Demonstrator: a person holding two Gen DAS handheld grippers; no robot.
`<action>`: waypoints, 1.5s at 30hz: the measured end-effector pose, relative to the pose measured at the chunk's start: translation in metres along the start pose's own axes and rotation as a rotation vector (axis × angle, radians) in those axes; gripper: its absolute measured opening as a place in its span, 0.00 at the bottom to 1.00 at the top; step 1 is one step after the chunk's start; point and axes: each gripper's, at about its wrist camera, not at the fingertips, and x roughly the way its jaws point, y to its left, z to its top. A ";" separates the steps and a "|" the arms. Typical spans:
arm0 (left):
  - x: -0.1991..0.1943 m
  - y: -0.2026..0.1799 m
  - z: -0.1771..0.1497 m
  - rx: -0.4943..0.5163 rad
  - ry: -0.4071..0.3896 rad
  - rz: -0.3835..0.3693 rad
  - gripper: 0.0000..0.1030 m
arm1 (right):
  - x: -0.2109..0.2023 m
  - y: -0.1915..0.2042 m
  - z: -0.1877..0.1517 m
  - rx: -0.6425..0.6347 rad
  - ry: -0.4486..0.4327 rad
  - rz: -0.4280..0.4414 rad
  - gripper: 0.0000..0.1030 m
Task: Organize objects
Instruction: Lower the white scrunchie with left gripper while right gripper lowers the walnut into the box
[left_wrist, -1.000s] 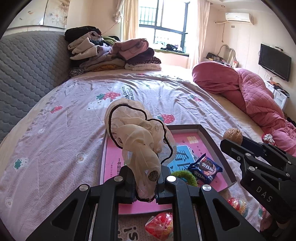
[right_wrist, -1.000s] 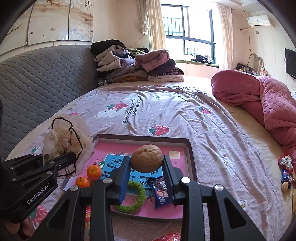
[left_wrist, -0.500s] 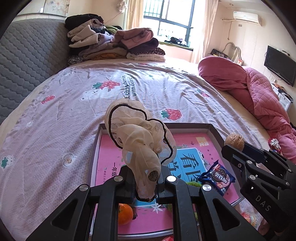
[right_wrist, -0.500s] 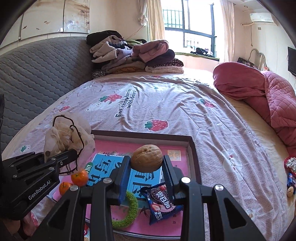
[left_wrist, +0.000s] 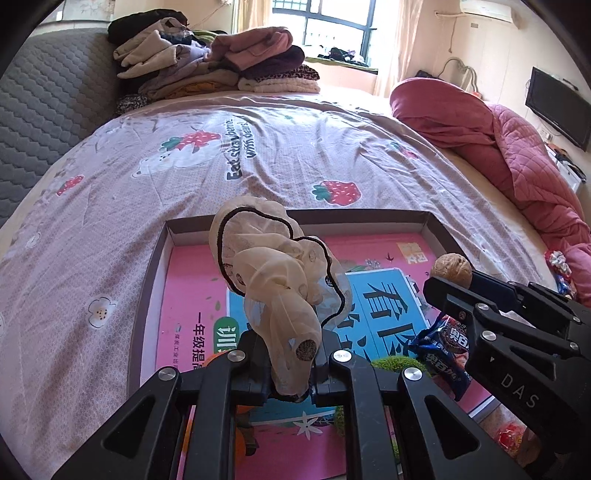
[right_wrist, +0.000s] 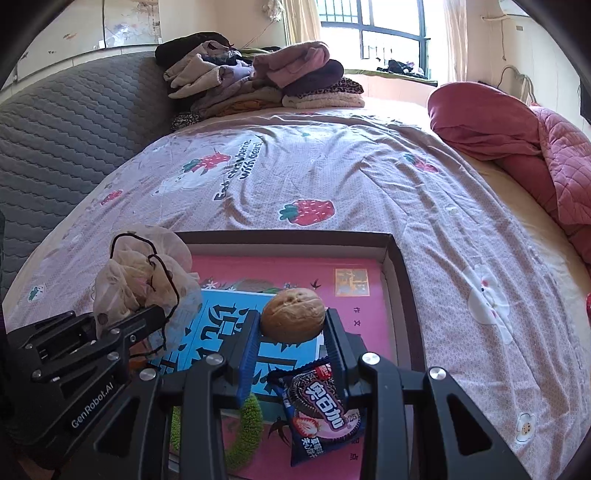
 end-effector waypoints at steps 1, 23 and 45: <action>0.002 -0.001 -0.001 0.002 0.005 -0.001 0.14 | 0.002 0.001 0.000 -0.009 0.001 -0.011 0.34; 0.020 0.004 -0.012 -0.043 0.030 -0.038 0.16 | 0.044 0.023 0.006 -0.076 0.104 -0.079 0.34; 0.018 0.004 -0.013 -0.020 0.035 -0.067 0.18 | 0.056 0.020 0.001 -0.053 0.172 -0.121 0.34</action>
